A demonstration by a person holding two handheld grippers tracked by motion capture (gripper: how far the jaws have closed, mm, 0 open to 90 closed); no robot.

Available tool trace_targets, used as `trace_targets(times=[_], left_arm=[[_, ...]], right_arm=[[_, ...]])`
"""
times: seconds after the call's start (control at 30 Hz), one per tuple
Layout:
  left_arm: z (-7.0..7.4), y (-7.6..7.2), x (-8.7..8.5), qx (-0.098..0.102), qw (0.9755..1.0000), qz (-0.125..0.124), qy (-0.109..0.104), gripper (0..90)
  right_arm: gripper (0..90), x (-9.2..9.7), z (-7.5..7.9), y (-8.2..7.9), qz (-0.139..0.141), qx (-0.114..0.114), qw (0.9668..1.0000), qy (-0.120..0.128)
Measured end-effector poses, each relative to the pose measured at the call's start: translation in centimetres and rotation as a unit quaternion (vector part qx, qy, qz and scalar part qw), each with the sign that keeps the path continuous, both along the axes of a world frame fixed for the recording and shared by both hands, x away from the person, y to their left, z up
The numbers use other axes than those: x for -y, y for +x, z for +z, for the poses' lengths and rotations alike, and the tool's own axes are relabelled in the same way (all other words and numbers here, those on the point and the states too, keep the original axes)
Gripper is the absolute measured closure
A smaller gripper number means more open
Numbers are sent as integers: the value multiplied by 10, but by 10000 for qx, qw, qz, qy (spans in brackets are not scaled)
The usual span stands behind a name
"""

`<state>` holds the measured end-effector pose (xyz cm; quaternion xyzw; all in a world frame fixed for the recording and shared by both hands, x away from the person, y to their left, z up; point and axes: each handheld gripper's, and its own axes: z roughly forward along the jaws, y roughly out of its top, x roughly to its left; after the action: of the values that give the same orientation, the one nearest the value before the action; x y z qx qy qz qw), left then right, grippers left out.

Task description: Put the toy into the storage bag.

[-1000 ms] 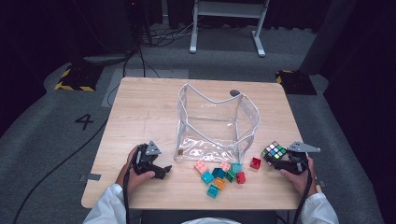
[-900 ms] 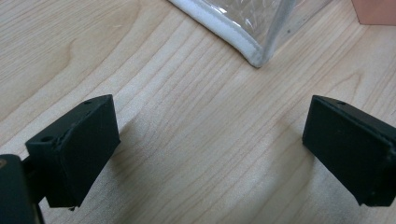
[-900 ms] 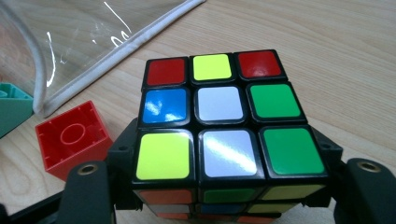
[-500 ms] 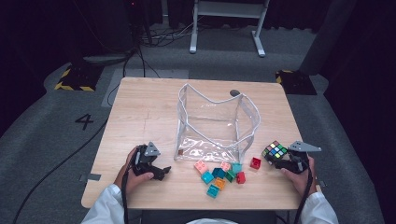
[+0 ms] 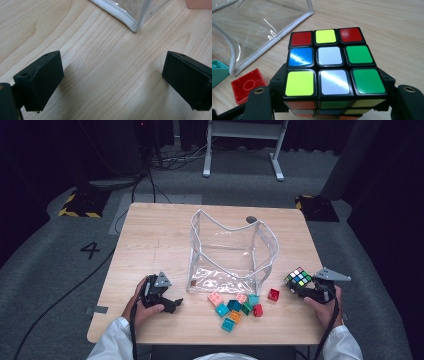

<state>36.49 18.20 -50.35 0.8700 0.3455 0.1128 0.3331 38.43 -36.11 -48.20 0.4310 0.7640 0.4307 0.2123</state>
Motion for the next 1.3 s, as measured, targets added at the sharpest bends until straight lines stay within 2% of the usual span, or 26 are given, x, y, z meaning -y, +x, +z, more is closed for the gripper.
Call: trace_targets(times=[0.13, 0.2, 0.27, 0.3, 0.33, 0.43, 0.53, 0.63, 0.7, 0.87, 0.93, 1.3], left_arm=[[0, 0, 0, -9, 10000, -23, -21, 36], [0, 1, 0, 25, 10000, -37, 26, 30], [0, 2, 2, -5, 10000, 1, 25, 19], [0, 2, 2, -7, 10000, -41, 27, 15], [0, 2, 2, -31, 10000, -30, 3, 14], [0, 3, 2, -13, 10000, -19, 17, 11], [0, 3, 3, 0, 10000, -2, 28, 6], [0, 3, 3, -9, 10000, -9, 31, 4], [0, 3, 3, -10, 10000, -8, 35, 4], [0, 3, 3, -17, 10000, -13, 38, 4], [-1, 3, 3, -69, 10000, -10, -12, 4], [-1, 3, 3, -72, 10000, -9, -13, 4]], right_arm=[[332, 1, 9, -1, 91, 48, 9999, 17], [332, 0, 14, -2, 83, 79, 9998, 143], [332, 1, 19, -1, 158, 162, 9997, 42], [332, 0, 24, -1, 106, 123, 9997, 198], [332, 1, 27, -1, 120, 150, 9996, 217], [332, -1, 41, 1, 185, 276, 9992, 229], [332, -4, 55, 5, 259, 427, 9987, 111], [332, -6, 68, 9, 258, 453, 9983, 258], [332, -5, 76, 12, 266, 535, 9981, 159], [332, -5, 101, 18, 252, 641, 9971, 324], [332, -7, 111, 21, 278, 723, 9967, 244], [331, -30, 154, 32, 600, 1052, 9922, 310]])
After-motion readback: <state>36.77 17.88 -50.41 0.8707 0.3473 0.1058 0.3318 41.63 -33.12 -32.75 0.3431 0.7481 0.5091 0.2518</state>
